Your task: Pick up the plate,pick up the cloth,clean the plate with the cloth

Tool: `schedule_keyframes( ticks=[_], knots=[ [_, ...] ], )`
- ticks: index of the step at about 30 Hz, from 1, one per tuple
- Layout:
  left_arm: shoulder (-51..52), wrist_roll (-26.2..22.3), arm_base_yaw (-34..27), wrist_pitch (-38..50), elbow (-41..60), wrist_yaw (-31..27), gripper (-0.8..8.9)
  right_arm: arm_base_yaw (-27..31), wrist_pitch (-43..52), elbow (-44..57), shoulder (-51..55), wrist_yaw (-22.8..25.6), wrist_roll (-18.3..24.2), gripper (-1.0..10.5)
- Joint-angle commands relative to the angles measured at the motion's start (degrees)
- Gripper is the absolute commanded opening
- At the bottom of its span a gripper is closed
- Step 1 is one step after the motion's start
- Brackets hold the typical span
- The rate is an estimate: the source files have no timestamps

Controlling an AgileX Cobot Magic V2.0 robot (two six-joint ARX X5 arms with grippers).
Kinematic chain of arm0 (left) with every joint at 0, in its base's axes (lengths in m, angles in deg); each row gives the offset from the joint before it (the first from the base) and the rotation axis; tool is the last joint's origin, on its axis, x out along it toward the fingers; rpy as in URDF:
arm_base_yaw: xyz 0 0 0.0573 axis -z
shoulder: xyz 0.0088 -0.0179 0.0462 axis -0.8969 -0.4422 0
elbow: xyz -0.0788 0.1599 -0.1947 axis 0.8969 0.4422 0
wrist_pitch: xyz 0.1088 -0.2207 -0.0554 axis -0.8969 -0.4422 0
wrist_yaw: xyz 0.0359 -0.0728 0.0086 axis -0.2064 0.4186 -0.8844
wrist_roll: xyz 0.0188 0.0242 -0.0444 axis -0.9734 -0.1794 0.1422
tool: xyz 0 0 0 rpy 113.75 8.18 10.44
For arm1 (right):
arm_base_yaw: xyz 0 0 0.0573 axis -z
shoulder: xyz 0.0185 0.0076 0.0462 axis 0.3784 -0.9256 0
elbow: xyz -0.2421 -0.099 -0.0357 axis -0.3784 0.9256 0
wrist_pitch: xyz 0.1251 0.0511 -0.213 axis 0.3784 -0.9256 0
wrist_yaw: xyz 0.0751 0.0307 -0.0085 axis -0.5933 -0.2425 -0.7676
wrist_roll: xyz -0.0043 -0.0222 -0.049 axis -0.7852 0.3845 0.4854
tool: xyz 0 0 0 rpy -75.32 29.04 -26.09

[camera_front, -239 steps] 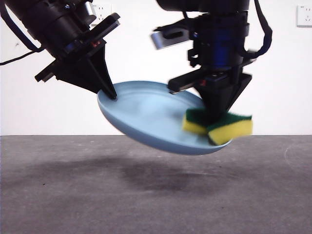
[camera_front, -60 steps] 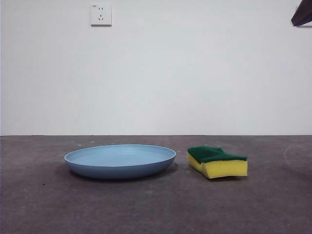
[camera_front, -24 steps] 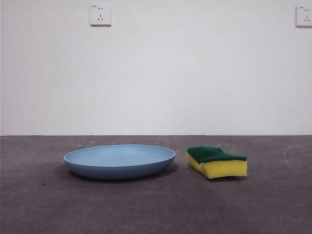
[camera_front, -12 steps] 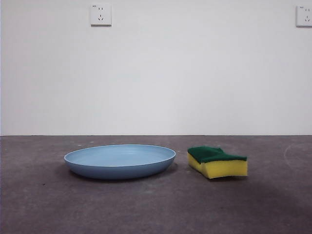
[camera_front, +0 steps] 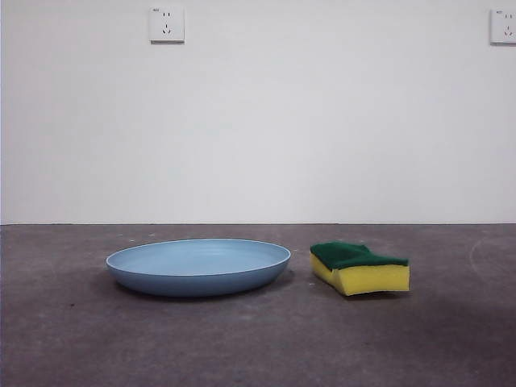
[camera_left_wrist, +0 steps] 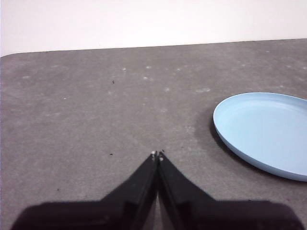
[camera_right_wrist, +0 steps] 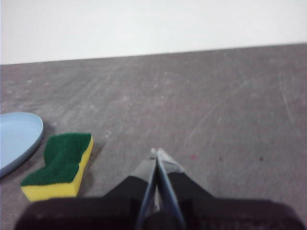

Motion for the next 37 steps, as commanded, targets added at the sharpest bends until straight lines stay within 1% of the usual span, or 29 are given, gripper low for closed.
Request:
schedule_keyframes(
  ticks=[1,4,7,37],
  knots=[
    [0.2,-0.6,-0.2,0.3,0.8,0.0,-0.03,0.1,-0.9,1.4,0.8,0.3,-2.3,0.0],
    [0.2,-0.6,-0.2,0.3,0.8,0.0,-0.03,0.1,-1.1,1.4,0.8,0.2,-2.8,0.0],
    [0.2,-0.6,-0.2,0.3,0.8,0.0,-0.03,0.1,-0.9,1.4,0.8,0.2,-4.5,0.0],
    [0.2,-0.6,-0.2,0.3,0.8,0.0,-0.03,0.1,-0.9,1.4,0.7,0.3,-4.3,0.0]
  ],
)
